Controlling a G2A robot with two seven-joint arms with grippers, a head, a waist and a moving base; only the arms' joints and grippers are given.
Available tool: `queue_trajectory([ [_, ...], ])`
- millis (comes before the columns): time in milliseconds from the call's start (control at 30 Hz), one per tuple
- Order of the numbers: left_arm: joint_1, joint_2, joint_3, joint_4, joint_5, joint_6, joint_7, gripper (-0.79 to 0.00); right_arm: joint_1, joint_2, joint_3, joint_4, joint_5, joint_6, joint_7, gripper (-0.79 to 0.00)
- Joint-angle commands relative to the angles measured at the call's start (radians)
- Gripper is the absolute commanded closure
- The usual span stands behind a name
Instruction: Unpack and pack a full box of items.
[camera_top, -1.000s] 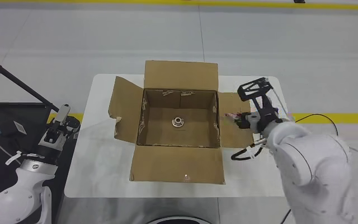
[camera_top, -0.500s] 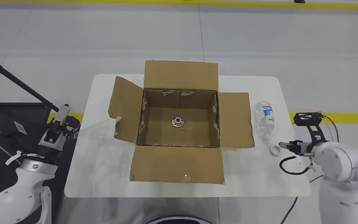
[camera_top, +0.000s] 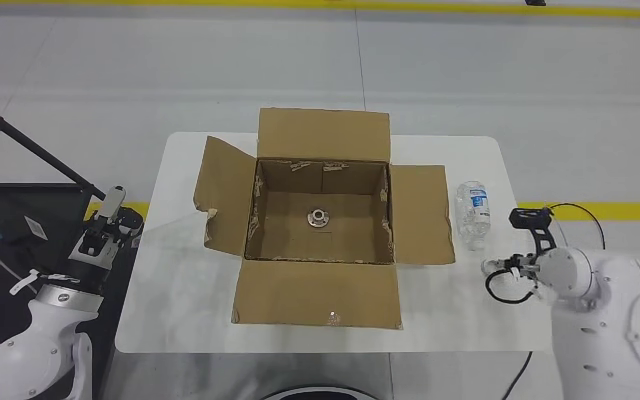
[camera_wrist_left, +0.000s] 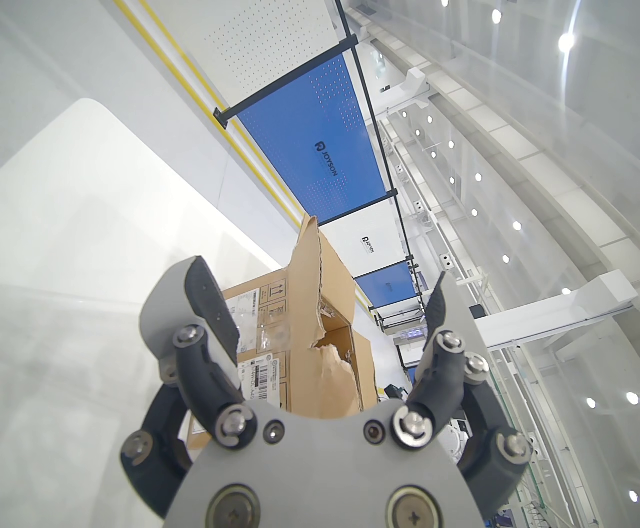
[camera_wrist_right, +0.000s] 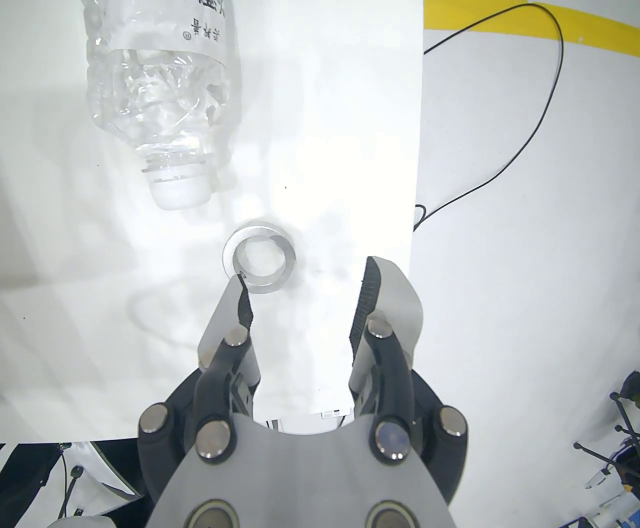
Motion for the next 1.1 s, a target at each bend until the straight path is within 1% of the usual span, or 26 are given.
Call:
queue_trajectory([
  [0,0.0,0.0,0.0,0.0,0.0,0.0,0.0,-0.785,0.014,0.0,-0.012,0.036,-0.002,0.01,-0.007,-0.385],
  [67,0.0,0.0,0.0,0.0,0.0,0.0,0.0,-0.785,0.028,0.0,-0.02,0.066,0.009,0.015,-0.016,-0.369],
  [200,0.0,0.0,0.0,0.0,0.0,0.0,0.0,-0.785,0.043,0.002,-0.031,0.107,0.013,0.014,-0.026,-0.366],
  [467,0.0,0.0,0.0,0.0,0.0,0.0,0.0,-0.785,0.054,0.006,-0.045,0.151,0.029,0.014,-0.038,-0.336],
  [533,0.0,0.0,0.0,0.0,0.0,0.0,0.0,-0.785,0.055,0.007,-0.05,0.161,0.034,0.016,-0.043,-0.296],
  [667,0.0,0.0,0.0,0.0,0.0,0.0,0.0,-0.785,0.059,0.009,-0.055,0.177,0.043,0.02,-0.052,-0.24],
  [767,0.0,0.0,0.0,0.0,0.0,0.0,0.0,-0.785,0.063,0.01,-0.061,0.187,0.049,0.022,-0.056,-0.166],
  [800,0.0,0.0,0.0,0.0,0.0,0.0,0.0,-0.785,0.065,0.01,-0.063,0.19,0.05,0.023,-0.057,-0.108],
  [833,0.0,0.0,0.0,0.0,0.0,0.0,0.0,-0.785,0.067,0.011,-0.066,0.193,0.05,0.024,-0.057,-0.028],
  [867,0.0,0.0,0.0,0.0,0.0,0.0,0.0,-0.785,0.07,0.011,-0.067,0.194,0.053,0.025,-0.058,0.0],
  [967,0.0,0.0,0.0,0.0,0.0,0.0,0.0,-0.785,0.078,0.014,-0.063,0.176,0.054,0.033,-0.067,0.0],
  [1067,0.0,0.0,0.0,0.0,0.0,0.0,0.0,-0.785,0.087,0.018,-0.057,0.115,0.043,0.038,-0.057,0.0],
])
